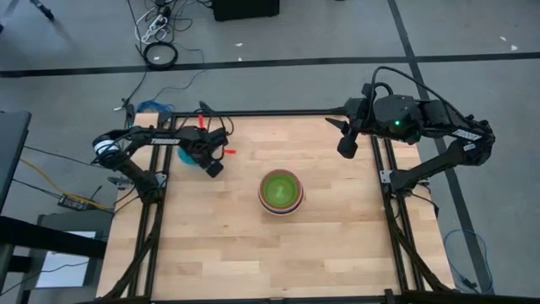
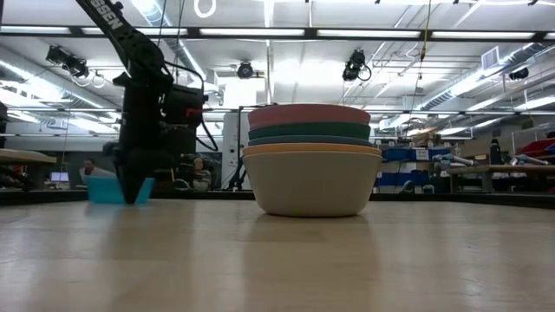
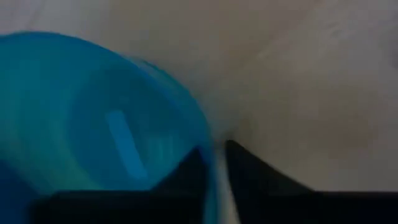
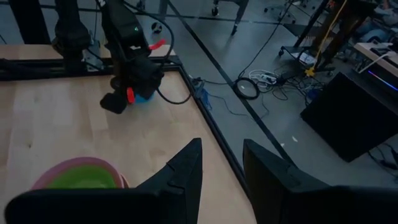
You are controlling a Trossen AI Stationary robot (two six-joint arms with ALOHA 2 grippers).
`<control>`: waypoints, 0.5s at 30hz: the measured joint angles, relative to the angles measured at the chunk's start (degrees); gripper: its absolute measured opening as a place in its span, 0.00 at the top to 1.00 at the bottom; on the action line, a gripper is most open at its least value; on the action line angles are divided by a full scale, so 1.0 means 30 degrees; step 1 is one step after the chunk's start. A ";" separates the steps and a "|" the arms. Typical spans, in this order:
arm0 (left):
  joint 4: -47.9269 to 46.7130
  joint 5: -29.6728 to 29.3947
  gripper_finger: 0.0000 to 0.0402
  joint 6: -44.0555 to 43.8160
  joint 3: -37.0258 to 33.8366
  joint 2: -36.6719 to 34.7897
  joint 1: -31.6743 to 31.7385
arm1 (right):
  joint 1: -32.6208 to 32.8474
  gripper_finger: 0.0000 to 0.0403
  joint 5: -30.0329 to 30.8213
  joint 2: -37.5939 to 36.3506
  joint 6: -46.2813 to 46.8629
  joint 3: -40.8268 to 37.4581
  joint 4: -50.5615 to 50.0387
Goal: Nest bowls inside each other
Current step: Stack the light blue bowl on top of the light green bowl
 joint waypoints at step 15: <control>-0.0694 0.1837 0.99 0.1128 0.6096 -0.0086 -0.4108 | -0.0759 0.75 -0.0007 0.0000 -0.0034 0.0000 -0.0007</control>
